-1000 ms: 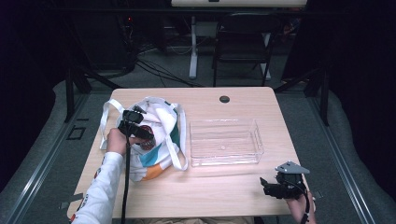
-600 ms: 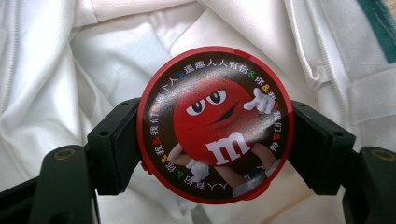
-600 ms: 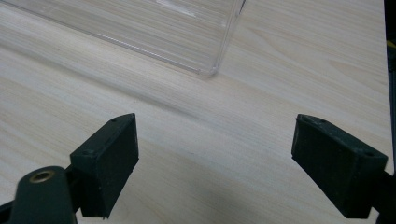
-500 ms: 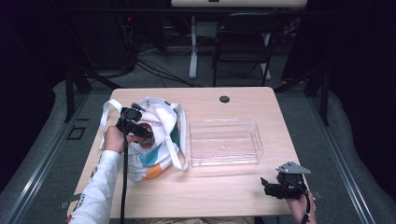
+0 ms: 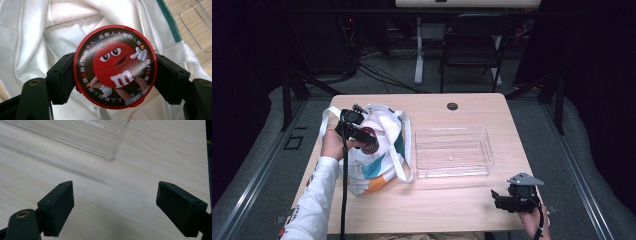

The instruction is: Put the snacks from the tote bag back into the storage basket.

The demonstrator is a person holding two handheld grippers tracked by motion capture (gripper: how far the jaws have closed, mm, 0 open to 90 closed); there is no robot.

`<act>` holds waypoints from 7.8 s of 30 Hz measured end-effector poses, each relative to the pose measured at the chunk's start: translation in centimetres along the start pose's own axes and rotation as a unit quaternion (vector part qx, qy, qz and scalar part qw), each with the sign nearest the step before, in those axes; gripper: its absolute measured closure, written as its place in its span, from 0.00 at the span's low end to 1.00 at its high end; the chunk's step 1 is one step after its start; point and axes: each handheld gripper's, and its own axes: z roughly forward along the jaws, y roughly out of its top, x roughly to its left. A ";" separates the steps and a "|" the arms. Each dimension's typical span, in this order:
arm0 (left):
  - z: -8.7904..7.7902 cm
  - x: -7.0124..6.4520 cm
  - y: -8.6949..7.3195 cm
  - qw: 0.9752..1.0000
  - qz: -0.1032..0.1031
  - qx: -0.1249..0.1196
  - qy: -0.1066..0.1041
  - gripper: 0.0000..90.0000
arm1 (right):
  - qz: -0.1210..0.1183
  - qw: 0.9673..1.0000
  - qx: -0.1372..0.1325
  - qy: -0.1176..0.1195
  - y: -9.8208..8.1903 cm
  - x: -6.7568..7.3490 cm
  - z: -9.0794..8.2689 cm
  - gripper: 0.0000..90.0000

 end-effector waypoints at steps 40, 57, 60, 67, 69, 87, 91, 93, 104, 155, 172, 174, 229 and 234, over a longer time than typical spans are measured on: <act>-4.7 -2.6 2.5 0.999 0.039 -0.016 0.008 0.29 | 0.000 1.000 -0.008 0.000 -0.1 0.2 -0.3 0.16; -6.1 -4.5 4.2 0.998 0.063 -0.026 0.011 0.29 | -0.001 1.000 -0.007 0.001 0.0 0.2 -0.3 0.16; -6.2 -4.9 4.5 0.997 0.067 -0.028 0.009 0.29 | -0.001 1.000 -0.007 -0.002 -0.1 0.1 -0.4 0.16; -6.6 -6.0 5.1 0.996 0.082 -0.028 0.008 0.29 | -0.001 1.000 -0.007 0.002 -0.2 0.0 -0.4 0.16; -6.7 -6.4 5.2 0.996 0.088 -0.030 0.007 0.29 | -0.003 1.000 -0.005 0.000 -0.1 0.0 -0.5 0.16; -6.6 -9.9 6.8 0.991 0.129 -0.031 -0.006 0.29 | -0.001 1.000 -0.008 -0.002 -0.2 0.1 -0.5 0.16; -6.3 -10.8 7.1 0.989 0.142 -0.031 -0.009 0.29 | -0.001 1.000 -0.008 -0.002 -0.2 0.1 -0.5 0.16; -6.2 -11.3 7.3 0.989 0.148 -0.027 -0.011 0.29 | -0.001 1.000 -0.008 -0.002 -0.2 0.1 -0.5 0.16; -5.1 -13.4 8.2 0.984 0.174 -0.015 -0.028 0.29 | -0.001 1.000 -0.009 -0.001 -0.2 0.1 -0.5 0.16; 3.2 -18.1 7.9 0.976 0.190 0.032 -0.102 0.29 | -0.004 1.000 -0.008 0.005 -0.1 0.2 -0.5 0.16; 3.9 -17.8 7.0 0.976 0.183 0.039 -0.110 0.29 | -0.002 1.000 -0.008 0.002 -0.1 0.2 -0.5 0.16; 4.2 -17.8 6.9 0.976 0.182 0.042 -0.111 0.29 | -0.004 1.000 -0.009 0.003 -0.1 0.2 -0.5 0.16; 8.9 -17.8 4.8 0.981 0.152 0.085 -0.087 0.29 | -0.006 1.000 -0.008 0.003 -0.1 0.1 -0.5 0.16; 8.8 -17.8 4.7 0.981 0.154 0.088 -0.081 0.28 | -0.007 1.000 -0.007 0.003 -0.1 0.1 -0.5 0.16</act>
